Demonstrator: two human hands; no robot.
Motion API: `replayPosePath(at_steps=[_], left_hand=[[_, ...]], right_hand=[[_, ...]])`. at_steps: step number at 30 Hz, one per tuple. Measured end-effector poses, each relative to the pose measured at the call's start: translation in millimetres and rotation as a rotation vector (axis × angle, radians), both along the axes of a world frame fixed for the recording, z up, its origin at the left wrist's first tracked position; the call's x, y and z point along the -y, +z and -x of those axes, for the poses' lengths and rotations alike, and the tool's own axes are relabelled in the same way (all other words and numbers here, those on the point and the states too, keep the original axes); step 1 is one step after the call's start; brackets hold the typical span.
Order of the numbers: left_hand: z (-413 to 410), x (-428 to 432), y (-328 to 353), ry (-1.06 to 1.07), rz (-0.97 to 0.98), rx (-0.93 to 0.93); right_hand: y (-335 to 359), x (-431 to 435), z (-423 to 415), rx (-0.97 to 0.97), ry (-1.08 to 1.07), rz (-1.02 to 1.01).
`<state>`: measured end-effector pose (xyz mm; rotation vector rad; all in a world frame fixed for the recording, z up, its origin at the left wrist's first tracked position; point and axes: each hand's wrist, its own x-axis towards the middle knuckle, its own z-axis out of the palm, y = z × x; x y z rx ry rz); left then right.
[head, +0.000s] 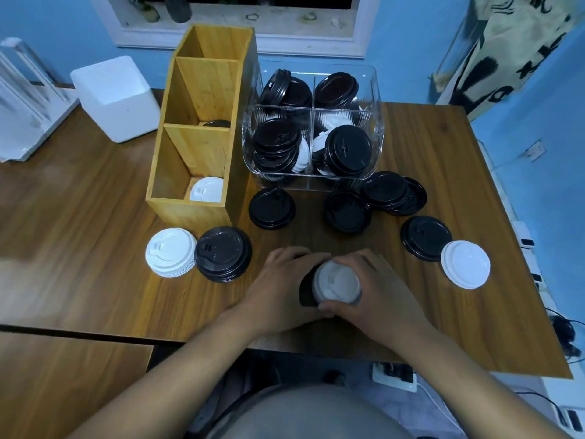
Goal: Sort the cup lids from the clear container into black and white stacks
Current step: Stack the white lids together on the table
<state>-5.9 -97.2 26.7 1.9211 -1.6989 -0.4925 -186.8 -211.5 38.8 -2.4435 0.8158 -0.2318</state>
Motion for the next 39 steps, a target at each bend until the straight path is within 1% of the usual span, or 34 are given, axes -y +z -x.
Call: replayPosePath(at_steps=[5, 11, 14, 19, 21, 23, 25, 27, 29, 31, 32, 34, 37, 39], left_hand=[[-1.6, 0.4, -7.1, -0.053, 0.01, 0.009], [2.7, 2.0, -7.0, -0.043, 0.034, 0.025], [5.3, 2.9, -7.3, -0.081, 0.035, 0.021], [21.1, 18.3, -9.2, -0.136, 0.017, 0.008], [31.0, 26.0, -8.8, -0.143, 0.024, 0.011], [40.8, 33.3, -8.6, -0.141, 0.045, 0.021], [50.2, 40.1, -8.0, -0.129, 0.052, 0.028], [58.9, 45.7, -7.2, -0.117, 0.035, 0.021], [66.7, 50.8, -7.6, -0.103, 0.015, 0.016], [73.4, 55.9, -8.0, -0.091, 0.007, 0.025], [75.8, 58.1, -8.4, -0.086, 0.007, 0.031], [78.3, 60.6, -9.6, -0.074, 0.016, 0.037], [78.8, 60.3, -10.1, -0.068, 0.038, 0.032], [78.8, 60.0, -9.3, -0.067, 0.034, 0.03]], right_hand=[[-2.8, -0.8, 0.1, 0.013, -0.019, 0.006], [-3.3, -0.1, 9.1, 0.032, 0.026, -0.029], [-1.1, -0.1, 20.0, 0.019, 0.059, -0.032], [6.1, 9.0, 39.0, -0.002, 0.076, -0.008], [9.8, 13.2, 52.4, -0.037, 0.071, 0.033], [14.7, 21.9, 72.3, -0.019, 0.006, 0.149], [20.2, 38.4, 94.9, 0.063, -0.135, 0.267], [22.5, 60.2, 114.7, 0.109, -0.31, 0.311], [19.8, 80.1, 126.0, 0.036, -0.466, 0.327], [11.3, 92.9, 128.7, -0.092, -0.532, 0.297], [6.4, 96.5, 128.6, -0.131, -0.532, 0.26], [-0.7, 100.5, 129.0, -0.123, -0.489, 0.155], [1.7, 97.4, 137.3, 0.037, -0.361, 0.054], [10.3, 89.6, 142.3, 0.118, -0.216, -0.013]])
